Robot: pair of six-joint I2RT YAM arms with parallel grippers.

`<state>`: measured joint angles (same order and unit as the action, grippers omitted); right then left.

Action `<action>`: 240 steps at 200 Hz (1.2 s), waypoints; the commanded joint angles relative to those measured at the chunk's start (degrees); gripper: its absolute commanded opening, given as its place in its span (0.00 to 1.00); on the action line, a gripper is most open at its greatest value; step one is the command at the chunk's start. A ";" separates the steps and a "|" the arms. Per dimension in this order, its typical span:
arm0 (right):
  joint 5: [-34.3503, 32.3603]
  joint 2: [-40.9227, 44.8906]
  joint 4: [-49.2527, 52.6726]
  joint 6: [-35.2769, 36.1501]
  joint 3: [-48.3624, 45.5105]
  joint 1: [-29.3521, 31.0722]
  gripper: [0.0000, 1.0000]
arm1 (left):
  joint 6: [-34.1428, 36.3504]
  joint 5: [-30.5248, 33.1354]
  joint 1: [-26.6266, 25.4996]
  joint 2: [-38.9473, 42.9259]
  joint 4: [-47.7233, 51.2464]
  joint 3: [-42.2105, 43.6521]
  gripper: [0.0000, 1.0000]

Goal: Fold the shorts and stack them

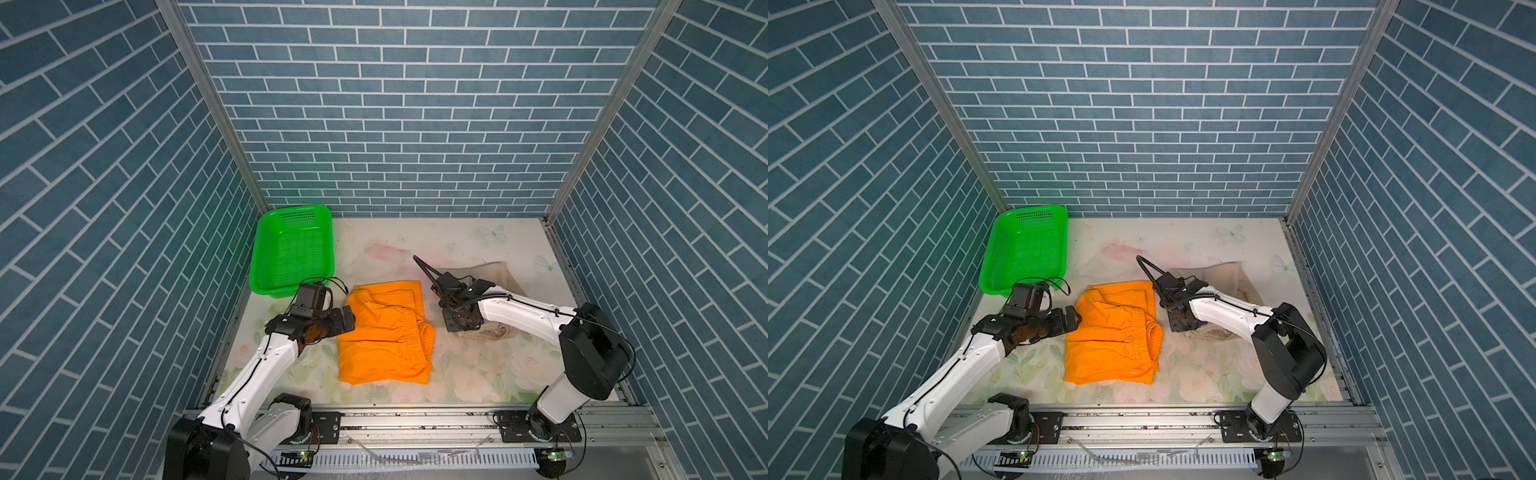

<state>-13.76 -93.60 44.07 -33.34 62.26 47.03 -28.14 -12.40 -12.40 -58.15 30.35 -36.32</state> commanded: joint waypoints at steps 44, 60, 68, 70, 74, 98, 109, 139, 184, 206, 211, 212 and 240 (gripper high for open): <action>8.13 13.16 0.78 -1.23 1.75 1.42 0.78 | -2.49 -3.06 1.15 -0.17 -8.35 5.38 1.00; 18.24 16.46 -10.13 -2.63 -3.90 1.47 0.85 | -3.10 -4.21 1.15 0.15 -8.63 6.61 1.00; 23.64 17.56 -15.73 -4.26 -6.93 1.53 0.89 | -3.30 -4.70 1.15 0.49 -8.73 7.31 1.00; 24.38 17.79 -16.93 -4.86 -7.65 1.57 0.89 | -3.34 -4.73 1.15 0.63 -8.73 7.49 1.00; 25.61 18.17 -19.20 -5.88 -9.03 1.65 0.89 | -3.57 -4.96 1.15 0.80 -8.65 7.84 1.00; 28.28 19.20 -28.61 -10.61 -15.84 2.22 0.92 | -4.41 -6.37 1.15 2.16 -8.73 10.05 1.00; 28.30 18.54 -31.08 -11.49 -17.49 2.86 0.93 | -4.80 -6.65 1.15 2.63 -8.69 10.85 1.00; 28.35 14.63 -38.03 -12.42 -20.83 4.08 0.94 | -5.82 -7.71 1.15 3.40 -9.66 12.77 1.00; 28.79 9.13 -48.35 -13.79 -24.93 4.37 0.96 | -6.84 -9.66 1.15 3.27 -12.17 15.29 1.00; 28.52 6.76 -50.33 -13.07 -24.97 4.39 0.96 | -6.75 -10.27 1.15 3.14 -12.80 15.82 1.00; 28.60 6.20 -50.42 -12.69 -24.74 4.41 0.96 | -6.83 -10.56 1.18 3.14 -13.21 16.15 1.00; 28.61 6.09 -50.41 -12.61 -24.69 4.36 0.97 | -6.83 -10.59 1.16 3.14 -13.26 16.21 1.00; 31.09 1.73 -52.23 -11.78 -22.88 4.43 0.97 | -7.27 -12.29 1.15 2.78 -15.26 17.46 1.00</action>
<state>15.11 -87.85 -5.56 -44.71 38.04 51.11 -35.00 -22.70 -11.62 -55.29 17.45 -20.34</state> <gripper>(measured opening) 0.966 0.996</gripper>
